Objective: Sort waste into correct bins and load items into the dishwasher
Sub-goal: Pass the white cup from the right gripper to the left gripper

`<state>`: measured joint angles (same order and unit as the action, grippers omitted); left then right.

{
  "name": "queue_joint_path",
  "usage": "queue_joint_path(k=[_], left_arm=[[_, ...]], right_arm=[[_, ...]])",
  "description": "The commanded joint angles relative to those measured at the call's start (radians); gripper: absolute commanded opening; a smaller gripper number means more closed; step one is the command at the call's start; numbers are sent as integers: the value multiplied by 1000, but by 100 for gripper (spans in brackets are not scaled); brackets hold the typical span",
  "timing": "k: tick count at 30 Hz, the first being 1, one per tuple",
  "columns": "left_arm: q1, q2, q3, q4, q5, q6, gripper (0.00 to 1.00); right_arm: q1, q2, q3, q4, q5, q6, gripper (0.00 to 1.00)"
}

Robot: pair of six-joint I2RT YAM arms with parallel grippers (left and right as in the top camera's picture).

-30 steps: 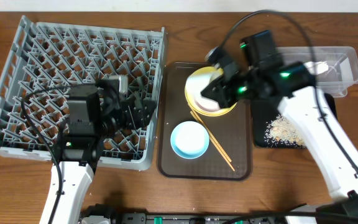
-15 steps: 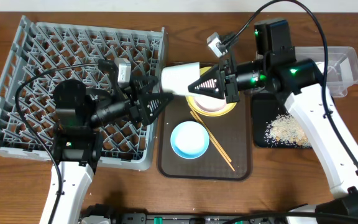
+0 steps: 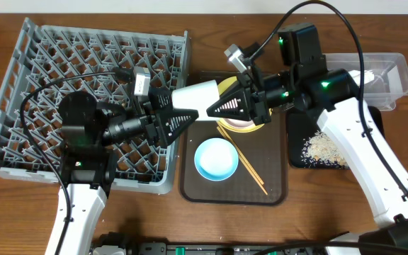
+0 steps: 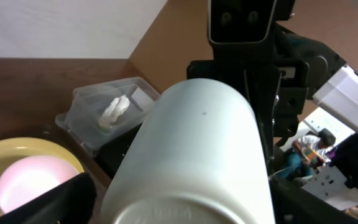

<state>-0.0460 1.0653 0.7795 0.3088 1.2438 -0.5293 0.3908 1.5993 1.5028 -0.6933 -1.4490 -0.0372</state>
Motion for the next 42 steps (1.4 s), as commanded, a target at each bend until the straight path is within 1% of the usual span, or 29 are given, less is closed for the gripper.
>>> queue_joint_path(k=[1,10,13,14,15,23,25,26,28,29,31,32,33,35,36,38,39,40,42], left_arm=[[0,-1,10,24,32,-8,87],[0,-1,10,42,58,-8,86],[0,-1,10,42,58,-8,80],[0,-1,10,42,58,-8,75],[0,-1,10,42,58,-8,73],[0,-1,10,42,58,-7,68],[0,-1,10,42,58,-7,63],[0,-1,10,42,58,-7,63],[1,-1,10,42,58,-6,63],[1,-1,10,41,58,2,62],[1,-1,10,29,56,45,60],[2,-1,10,14,51,71,59],[5,-1,10,-14,38,105,59],[13,-1,10,-111,-23,188,58],[21,-1,10,-214,-110,265,58],[28,-1,10,-357,-270,349,58],[30,-1,10,-411,-348,382,58],[30,-1,10,-458,-436,402,58],[30,-1,10,-511,-571,406,56]], right_arm=[[21,0,6,2,-37,-8,1],[30,0,6,2,-37,-8,1],[30,0,6,2,-37,-8,1],[30,0,6,2,-37,-8,1],[30,0,6,2,-37,-8,1],[30,0,6,2,-36,-8,1],[30,0,6,2,-36,-8,1],[29,0,6,2,-36,-8,2],[29,0,6,0,-20,-8,6],[29,0,6,-5,-2,-8,10],[27,0,6,-27,64,-8,16],[26,0,6,-51,124,-8,21],[23,0,6,-74,175,-8,24],[11,0,6,-120,265,-9,27],[-5,0,6,-140,307,-10,29],[-33,0,6,-144,339,-13,35],[-48,0,6,-145,356,-13,40],[-67,0,6,-150,385,-12,42],[-98,0,6,-171,450,-12,43]])
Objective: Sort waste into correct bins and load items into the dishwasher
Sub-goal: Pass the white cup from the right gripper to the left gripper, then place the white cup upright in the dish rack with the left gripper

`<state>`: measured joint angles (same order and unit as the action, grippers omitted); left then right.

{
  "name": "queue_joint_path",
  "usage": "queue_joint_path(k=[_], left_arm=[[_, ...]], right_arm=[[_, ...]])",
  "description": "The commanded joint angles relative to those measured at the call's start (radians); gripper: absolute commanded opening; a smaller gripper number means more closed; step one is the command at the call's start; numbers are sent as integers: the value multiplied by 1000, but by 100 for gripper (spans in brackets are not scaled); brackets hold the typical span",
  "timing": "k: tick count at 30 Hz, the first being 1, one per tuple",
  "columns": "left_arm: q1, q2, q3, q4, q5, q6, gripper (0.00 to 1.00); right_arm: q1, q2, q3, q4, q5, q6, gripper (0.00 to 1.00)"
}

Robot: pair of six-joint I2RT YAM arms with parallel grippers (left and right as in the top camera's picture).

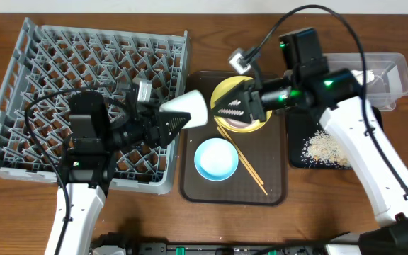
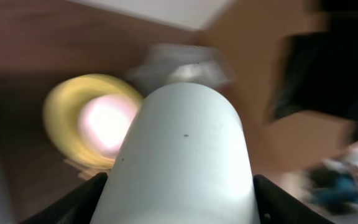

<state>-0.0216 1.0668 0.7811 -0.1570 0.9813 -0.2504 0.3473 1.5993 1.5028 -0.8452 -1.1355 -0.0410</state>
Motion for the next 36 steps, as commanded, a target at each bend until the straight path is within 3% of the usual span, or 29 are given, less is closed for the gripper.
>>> queue_joint_path(k=[1,5,14,22,31,33,36], left_arm=[[6,-4,9,-63,-359,127,56],[6,-22,24,-162,-549,127,52],[23,-27,246,-619,-992,126,52],[126,13,259,-695,-1020,121,52],[143,220,259,-729,-970,115,53],[143,286,259,-729,-956,116,64],[143,344,259,-724,-956,116,91]], right_arm=[[-69,0,6,-35,176,-9,43],[-111,0,6,-117,367,-9,43],[-160,-13,12,-259,590,-39,43],[-211,-44,21,-318,686,-43,42],[-211,-43,21,-319,686,-43,43],[-211,-43,21,-319,686,-43,43],[-211,-43,21,-320,686,-43,43]])
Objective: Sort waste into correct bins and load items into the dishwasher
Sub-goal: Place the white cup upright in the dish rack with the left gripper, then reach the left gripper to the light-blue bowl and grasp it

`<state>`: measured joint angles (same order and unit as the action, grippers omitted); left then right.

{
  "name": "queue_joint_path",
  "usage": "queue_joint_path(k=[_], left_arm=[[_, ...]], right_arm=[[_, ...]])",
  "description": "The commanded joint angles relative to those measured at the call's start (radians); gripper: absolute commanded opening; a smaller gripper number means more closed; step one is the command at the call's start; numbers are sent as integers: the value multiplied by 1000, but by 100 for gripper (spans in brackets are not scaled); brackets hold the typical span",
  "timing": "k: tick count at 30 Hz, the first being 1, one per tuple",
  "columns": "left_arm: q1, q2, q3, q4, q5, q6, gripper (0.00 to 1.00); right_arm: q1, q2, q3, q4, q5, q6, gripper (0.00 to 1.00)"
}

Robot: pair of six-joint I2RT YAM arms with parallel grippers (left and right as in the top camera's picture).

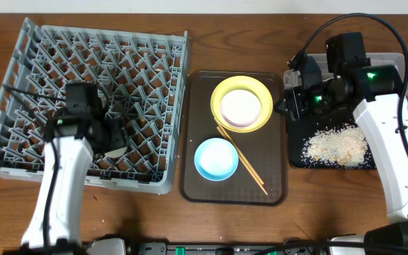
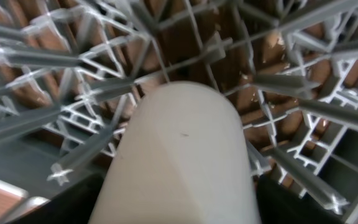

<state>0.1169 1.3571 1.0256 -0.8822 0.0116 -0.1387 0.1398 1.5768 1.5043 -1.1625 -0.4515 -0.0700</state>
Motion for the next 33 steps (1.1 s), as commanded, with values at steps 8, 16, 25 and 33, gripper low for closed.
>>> queue_joint_path(k=[8,16,25,33], left_arm=[[3,12,53,10,48,4,98],[-169,-130,65,77,186,4,98],[-595,-63,63,154,201,-1,98],[-853,134,58,246,216,0,99]], right_arm=[[-4,-21,20,-10,2,-14,47],[-58,-21,20,0,35,50,50],[-164,-21,20,-7,104,151,61],[-165,-21,19,-10,104,151,62]])
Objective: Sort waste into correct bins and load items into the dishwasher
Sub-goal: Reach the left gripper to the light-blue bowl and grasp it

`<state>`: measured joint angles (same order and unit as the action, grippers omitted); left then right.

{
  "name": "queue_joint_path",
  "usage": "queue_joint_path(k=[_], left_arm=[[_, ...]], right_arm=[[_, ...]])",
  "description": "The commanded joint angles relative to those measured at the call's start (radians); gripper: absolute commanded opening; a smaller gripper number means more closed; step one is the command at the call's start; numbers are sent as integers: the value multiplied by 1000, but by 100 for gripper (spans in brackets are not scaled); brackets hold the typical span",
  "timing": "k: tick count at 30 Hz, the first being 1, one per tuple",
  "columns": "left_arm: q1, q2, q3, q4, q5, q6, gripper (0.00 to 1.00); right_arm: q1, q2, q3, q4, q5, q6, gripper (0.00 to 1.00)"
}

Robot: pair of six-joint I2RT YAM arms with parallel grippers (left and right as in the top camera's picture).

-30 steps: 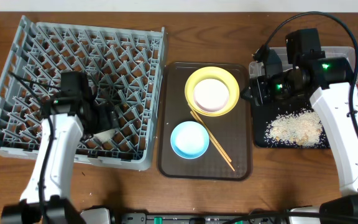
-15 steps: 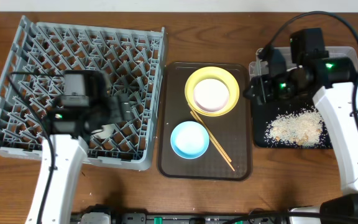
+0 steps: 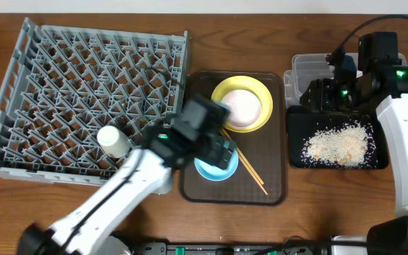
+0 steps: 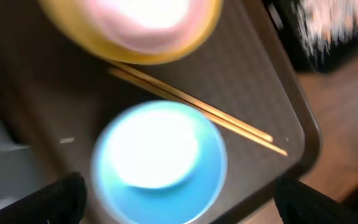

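A white cup [image 3: 112, 140] stands in the grey dish rack [image 3: 83, 71] near its front edge, with nothing holding it. My left gripper [image 3: 218, 157] hangs open over the blue bowl [image 3: 211, 171] on the brown tray [image 3: 275, 191]. The left wrist view is blurred. It shows the blue bowl [image 4: 160, 158] between my wide-apart fingertips [image 4: 61, 199], with the chopsticks [image 4: 197, 112] and the yellow plate [image 4: 197, 37] beyond. My right gripper [image 3: 316, 95] hovers at the back edge of the black tray; its jaws are too dark to read.
A pink bowl [image 3: 243, 106] sits in the yellow plate [image 3: 222, 92]. Chopsticks [image 3: 250, 170] lie slanted on the brown tray. Spilled rice [image 3: 335, 142] covers the black tray [image 3: 296, 152] at right. A clear bin [image 3: 307, 67] stands behind it.
The white cup left my left gripper and now stands in the rack. My left arm moved right, open over the blue bowl. The right arm drew back further right.
Both grippers held the white cup between them above the rack's right edge. Then my left gripper held it alone, with the right one open beside it. Then the left carried it down into the rack's front. Now it stands there, freed.
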<state>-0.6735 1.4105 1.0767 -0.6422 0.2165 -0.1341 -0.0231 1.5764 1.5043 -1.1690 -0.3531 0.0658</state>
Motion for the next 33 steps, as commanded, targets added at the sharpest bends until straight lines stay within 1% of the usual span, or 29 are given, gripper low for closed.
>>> queue_joint_path(k=[1,3,7,9,10,13,15,16,17,19,22,26,29,33], left_arm=[[-82,111,7,9,11,-5,99],[-113,173,7,14,11,-5,100],[-147,291,7,46,11,-5,93],[-153,335,7,64,11,-5,84],[-153,355,7,74,12,-11,77],[-153,399,7,96,11,-52,66],[-153,408,7,102,12,-55,56],[-153,408,7,103,12,-55,50],[-153,407,8,103,12,-55,40],[-153,406,8,103,12,-55,26],[-153,402,11,101,11,-59,9],[-151,357,38,68,7,-58,8],[-134,286,72,20,7,-58,8],[-58,158,108,-8,8,-58,8]], right_arm=[[-2,-21,19,-3,6,15,62],[-2,-21,19,-5,6,15,62],[-2,-21,19,-6,6,15,62],[-2,-21,19,-7,6,15,62],[-2,-21,19,-9,6,15,62],[-2,-21,19,-12,6,14,62],[-2,-21,19,-13,6,7,62],[-2,-21,19,-14,6,7,62],[-2,-21,19,-15,6,7,62],[-2,-21,19,-16,6,7,62],[-2,-21,19,-17,6,7,62],[-2,-21,19,-21,6,7,62],[-2,-21,19,-22,6,4,62],[-2,-21,19,-22,6,4,62]])
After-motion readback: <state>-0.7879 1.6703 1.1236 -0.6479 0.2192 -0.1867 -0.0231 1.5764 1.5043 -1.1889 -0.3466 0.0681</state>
